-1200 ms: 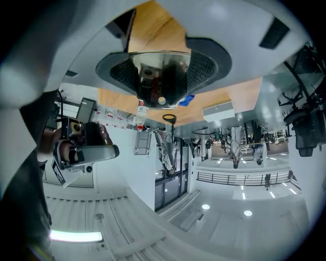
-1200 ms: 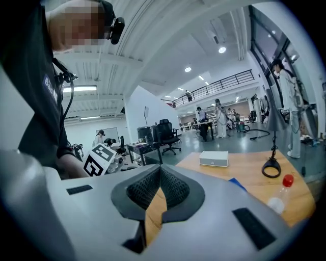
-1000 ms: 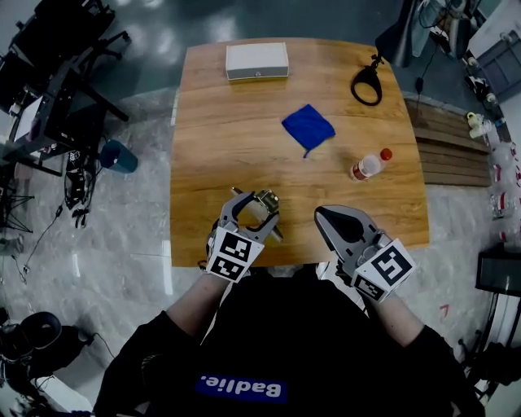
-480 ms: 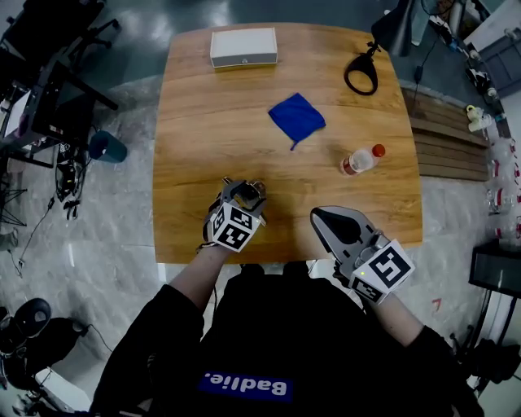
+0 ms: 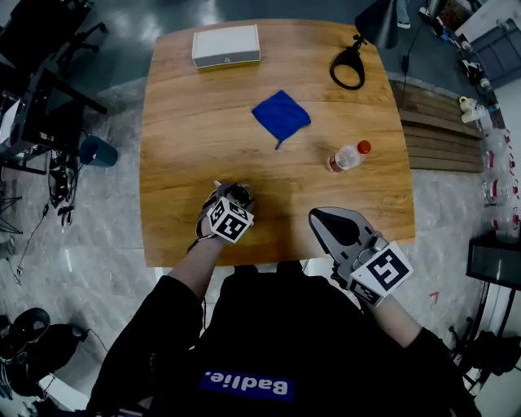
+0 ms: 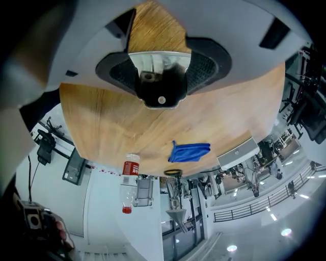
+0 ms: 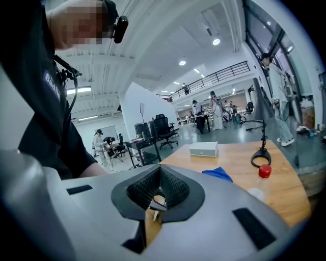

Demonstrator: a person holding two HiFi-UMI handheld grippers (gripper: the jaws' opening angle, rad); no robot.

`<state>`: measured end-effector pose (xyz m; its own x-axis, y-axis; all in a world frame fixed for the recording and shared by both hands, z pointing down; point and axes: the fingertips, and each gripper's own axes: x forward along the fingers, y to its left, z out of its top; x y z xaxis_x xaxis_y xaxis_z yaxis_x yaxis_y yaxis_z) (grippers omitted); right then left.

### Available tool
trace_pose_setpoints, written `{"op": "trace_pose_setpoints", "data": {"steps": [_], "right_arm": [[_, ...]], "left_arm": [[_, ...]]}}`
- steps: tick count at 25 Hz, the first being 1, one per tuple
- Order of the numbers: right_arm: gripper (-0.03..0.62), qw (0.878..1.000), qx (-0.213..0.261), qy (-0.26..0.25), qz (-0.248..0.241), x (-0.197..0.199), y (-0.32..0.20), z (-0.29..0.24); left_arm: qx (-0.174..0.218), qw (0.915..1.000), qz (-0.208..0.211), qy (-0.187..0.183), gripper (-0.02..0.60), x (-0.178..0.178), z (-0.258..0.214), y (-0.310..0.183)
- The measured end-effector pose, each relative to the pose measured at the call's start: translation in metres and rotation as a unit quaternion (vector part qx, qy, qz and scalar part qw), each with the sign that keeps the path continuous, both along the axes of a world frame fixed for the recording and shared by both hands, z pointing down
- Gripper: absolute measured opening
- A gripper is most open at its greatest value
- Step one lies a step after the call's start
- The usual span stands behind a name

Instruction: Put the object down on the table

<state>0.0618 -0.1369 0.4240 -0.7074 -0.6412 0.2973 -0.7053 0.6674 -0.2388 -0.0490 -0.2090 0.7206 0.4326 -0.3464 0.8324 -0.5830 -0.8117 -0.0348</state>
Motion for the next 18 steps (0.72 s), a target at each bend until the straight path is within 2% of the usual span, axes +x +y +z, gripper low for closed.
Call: {"op": "trace_pose_setpoints", "data": {"steps": [7,18], "right_arm": [[0.005,1.000,-0.005,0.004,0.014,0.022,-0.001,0.004],[0.005,1.000,0.002,0.000,-0.007,0.032,-0.003,0.001]], "left_arm": [[-0.008,0.9997,0.001,-0.021,0.295,0.003,0.013,0.001],[-0.011,0.9995,0.001,-0.029,0.295,0.011,0.011,0.002]]}}
